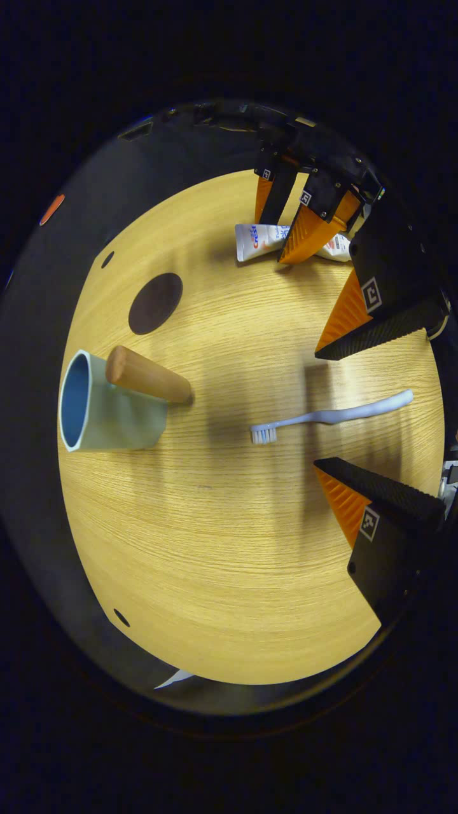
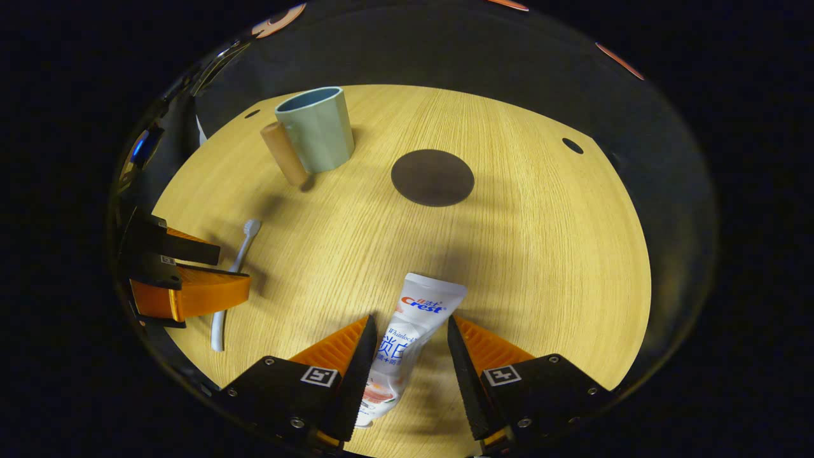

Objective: Put the toothbrush and toothpaste on the desktop into the cup, then pick up the cup and place it on the coaster on the desktop.

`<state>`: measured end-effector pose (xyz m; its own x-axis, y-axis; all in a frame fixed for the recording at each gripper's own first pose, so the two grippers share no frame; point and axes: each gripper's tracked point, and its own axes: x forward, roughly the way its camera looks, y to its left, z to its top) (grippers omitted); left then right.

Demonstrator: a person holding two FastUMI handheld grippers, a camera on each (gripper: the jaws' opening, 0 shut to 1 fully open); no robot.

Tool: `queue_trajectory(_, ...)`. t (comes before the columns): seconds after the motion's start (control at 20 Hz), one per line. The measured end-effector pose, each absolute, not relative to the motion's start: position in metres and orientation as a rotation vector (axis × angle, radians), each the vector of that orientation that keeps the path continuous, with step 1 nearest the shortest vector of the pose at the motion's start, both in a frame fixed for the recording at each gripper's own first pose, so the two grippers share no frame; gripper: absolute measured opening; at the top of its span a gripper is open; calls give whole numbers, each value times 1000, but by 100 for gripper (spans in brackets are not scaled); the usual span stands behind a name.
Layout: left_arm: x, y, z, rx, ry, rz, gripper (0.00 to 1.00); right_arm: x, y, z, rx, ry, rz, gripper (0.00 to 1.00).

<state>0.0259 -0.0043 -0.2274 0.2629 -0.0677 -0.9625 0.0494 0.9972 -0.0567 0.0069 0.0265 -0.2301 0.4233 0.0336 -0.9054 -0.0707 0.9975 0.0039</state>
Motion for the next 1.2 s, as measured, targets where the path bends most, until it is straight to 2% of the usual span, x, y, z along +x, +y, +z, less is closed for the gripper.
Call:
queue_trajectory(0.05,28,-2,-230,-8,1313,-65,93,10,26,-231,-22,1129,67,68)
queue_trajectory(0.1,29,0,-223,0,1313,-59,83,10,25,-231,-11,1137,70,64)
queue_trajectory(0.2,31,-1,-228,11,1320,-39,76,9,24,-233,-7,1140,82,57)
queue_trajectory(0.25,30,-1,-231,21,1322,-33,73,9,25,-233,-1,1140,92,48)
queue_trajectory(0.35,30,1,-234,42,1332,-2,50,10,25,-233,2,1137,101,33)
queue_trajectory(0.4,29,2,-234,38,1336,7,35,9,28,-233,34,1141,109,25)
queue_trajectory(0.45,31,3,-236,34,1328,15,27,8,28,-234,51,1145,106,20)
queue_trajectory(0.5,32,2,-237,18,1323,19,11,9,28,-235,51,1142,107,19)
queue_trajectory(0.6,33,0,-232,4,1308,15,11,9,28,-234,36,1133,107,18)
queue_trajectory(0.65,32,3,-236,12,1308,11,8,10,29,-233,28,1125,109,18)
queue_trajectory(1.2,47,19,-206,19,1203,-8,8,17,31,-213,58,1088,126,18)
